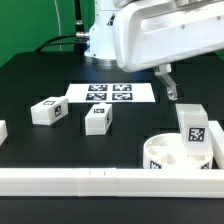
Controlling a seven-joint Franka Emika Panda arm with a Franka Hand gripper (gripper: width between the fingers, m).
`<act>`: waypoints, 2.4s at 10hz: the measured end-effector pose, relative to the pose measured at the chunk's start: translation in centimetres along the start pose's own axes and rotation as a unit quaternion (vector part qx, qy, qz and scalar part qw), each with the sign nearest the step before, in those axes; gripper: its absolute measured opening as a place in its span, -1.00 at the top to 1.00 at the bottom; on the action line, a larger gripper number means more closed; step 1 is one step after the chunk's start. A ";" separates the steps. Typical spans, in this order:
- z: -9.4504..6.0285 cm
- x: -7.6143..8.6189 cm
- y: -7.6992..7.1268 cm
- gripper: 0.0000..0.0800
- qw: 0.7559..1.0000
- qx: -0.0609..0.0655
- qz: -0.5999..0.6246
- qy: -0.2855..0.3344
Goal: Assemble stool
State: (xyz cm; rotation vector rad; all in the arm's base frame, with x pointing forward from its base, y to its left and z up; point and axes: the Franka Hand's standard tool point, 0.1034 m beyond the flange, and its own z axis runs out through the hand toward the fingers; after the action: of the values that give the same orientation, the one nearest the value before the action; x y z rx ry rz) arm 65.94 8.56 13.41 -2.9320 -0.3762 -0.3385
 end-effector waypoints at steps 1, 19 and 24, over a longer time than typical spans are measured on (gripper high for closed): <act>-0.3 0.7 0.1 -0.62 1.000 -0.005 -0.021 0.000; 1.1 0.5 -1.7 -0.62 0.903 -0.019 -0.414 -0.109; 2.1 0.8 0.7 -0.62 0.868 -0.007 -0.485 -0.110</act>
Offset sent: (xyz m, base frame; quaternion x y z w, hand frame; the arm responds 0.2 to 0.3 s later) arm 0.0000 0.0000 0.0000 0.0000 0.0000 0.0000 1.0000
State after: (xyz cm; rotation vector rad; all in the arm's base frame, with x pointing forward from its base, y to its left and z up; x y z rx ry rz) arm 67.35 8.51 11.50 -2.5318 -1.8707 -0.1008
